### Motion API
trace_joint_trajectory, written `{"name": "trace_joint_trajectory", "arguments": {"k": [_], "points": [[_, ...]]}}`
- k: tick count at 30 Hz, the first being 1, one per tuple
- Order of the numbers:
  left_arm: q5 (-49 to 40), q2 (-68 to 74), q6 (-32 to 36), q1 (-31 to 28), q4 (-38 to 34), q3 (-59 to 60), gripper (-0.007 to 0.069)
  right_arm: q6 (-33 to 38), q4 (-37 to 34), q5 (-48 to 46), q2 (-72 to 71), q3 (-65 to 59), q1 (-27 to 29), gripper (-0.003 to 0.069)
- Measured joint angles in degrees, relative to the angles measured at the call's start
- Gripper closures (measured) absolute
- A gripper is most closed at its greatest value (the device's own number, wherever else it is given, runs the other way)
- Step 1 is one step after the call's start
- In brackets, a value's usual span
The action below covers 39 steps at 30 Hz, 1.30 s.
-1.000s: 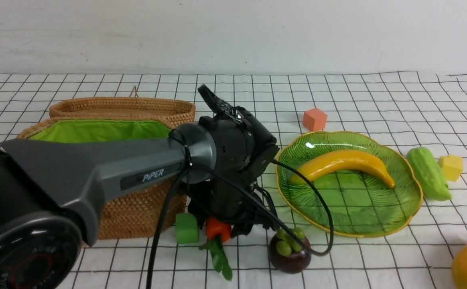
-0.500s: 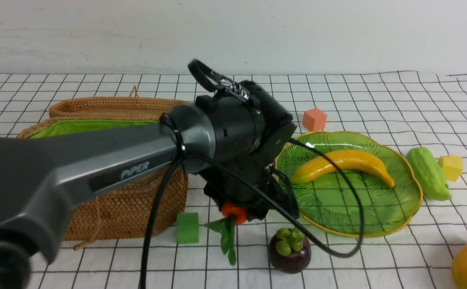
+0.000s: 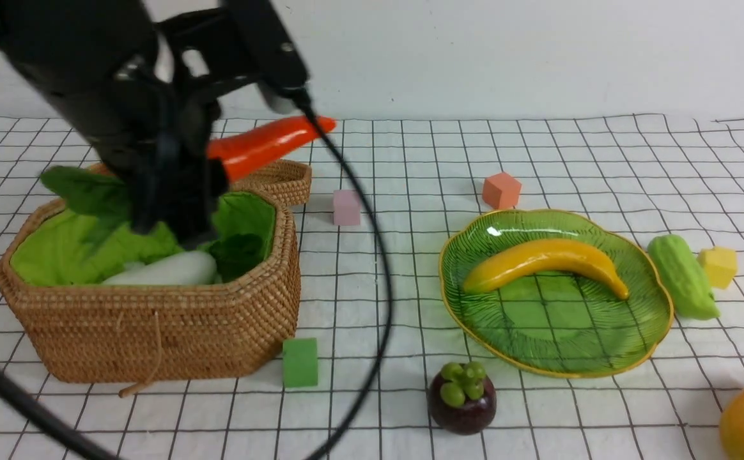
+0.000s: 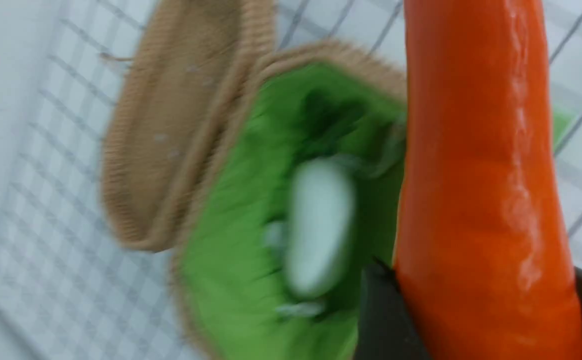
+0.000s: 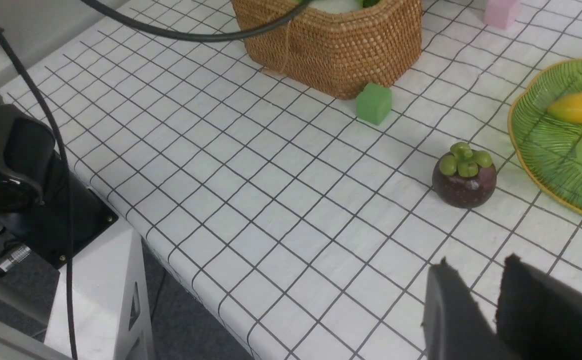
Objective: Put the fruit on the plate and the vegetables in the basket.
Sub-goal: Use the left arm to grab a carrot and put it into the left basket, then grab a mangosteen with your left arm and put it on the plate on the right
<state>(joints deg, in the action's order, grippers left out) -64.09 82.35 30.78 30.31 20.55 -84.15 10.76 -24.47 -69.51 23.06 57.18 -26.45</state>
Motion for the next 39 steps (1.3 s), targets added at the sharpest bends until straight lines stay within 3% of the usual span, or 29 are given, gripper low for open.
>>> {"name": "trace_joint_trajectory", "arguments": {"k": [1, 3, 9, 15, 18, 20, 21, 24, 27, 28, 29, 31, 33, 34, 36, 37, 39], "points": [[1.8, -0.2, 5.9, -2.8, 0.1, 1.5, 0.0232, 0.4, 0.0, 0.0, 0.0, 0.0, 0.0, 0.0484], [4.4, 0.4, 10.7, -6.7, 0.0, 3.6, 0.0232, 0.8, 0.0, 0.0, 0.0, 0.0, 0.0, 0.0482], [8.4, 5.2, 13.3, -12.0, 0.0, 5.6, 0.0225, 0.9, -0.1, 0.2, 0.0, 0.0, 0.0, 0.048], [11.6, 6.8, 13.0, -12.3, -0.7, 5.8, 0.0022, 1.0, -0.4, 0.2, 0.0, 0.0, 0.0, 0.0479], [11.2, 6.7, 11.0, -12.3, -1.2, 5.8, -0.001, 1.0, -0.4, 0.2, 0.0, 0.0, 0.0, 0.0479], [10.7, 5.7, 3.2, -12.3, -5.7, 5.8, 0.0014, 1.0, -0.4, 0.2, 0.0, 0.0, 0.0, 0.0475], [10.7, 5.5, 2.3, -12.3, -6.7, 5.8, 0.0025, 1.0, -0.4, 0.2, 0.0, 0.0, 0.0, 0.0475], [8.9, 3.5, -11.1, -10.2, -15.6, 5.8, 0.0194, 1.0, -0.4, 0.4, 0.0, 0.0, 0.0, 0.0469], [6.0, 2.9, -16.9, -4.4, -19.6, 5.8, 0.0424, 1.0, -0.4, 1.0, 0.0, 0.0, 0.0, 0.0468], [5.8, 2.9, -17.2, -4.4, -19.7, 5.8, 0.044, 1.0, -0.4, 1.1, 0.0, 0.0, 0.0, 0.0468], [4.9, 3.0, -18.9, -0.1, -20.6, 5.8, 0.0542, 1.0, -0.4, 1.1, 0.0, 0.0, 0.0, 0.0468], [4.6, 3.5, -21.0, 5.6, -21.3, 5.8, 0.0636, 0.9, -0.4, 1.1, 0.0, 0.0, 0.0, 0.0465], [5.1, 4.2, -21.8, 8.9, -21.5, 5.8, 0.0637, 0.9, -0.4, 1.1, 0.0, 0.0, 0.0, 0.0465], [6.0, 5.9, -22.4, 13.3, -21.8, 5.8, 0.0631, 0.8, -0.4, 1.1, 0.0, 0.0, 0.0, 0.0463], [7.2, 7.2, -22.6, 15.3, -22.0, 5.8, 0.0607, 0.6, -0.6, 0.8, 0.0, 0.0, 0.0, 0.0463], [8.2, 8.7, -22.6, 17.0, -22.0, 5.8, 0.0578, 0.2, -0.7, 0.4, 0.0, 0.0, 0.0, 0.0462], [12.1, 12.6, -22.5, 19.7, -22.0, 5.8, 0.0435, -0.2, -0.8, -0.7, 0.0, 0.0, 0.0, 0.0461]]}}
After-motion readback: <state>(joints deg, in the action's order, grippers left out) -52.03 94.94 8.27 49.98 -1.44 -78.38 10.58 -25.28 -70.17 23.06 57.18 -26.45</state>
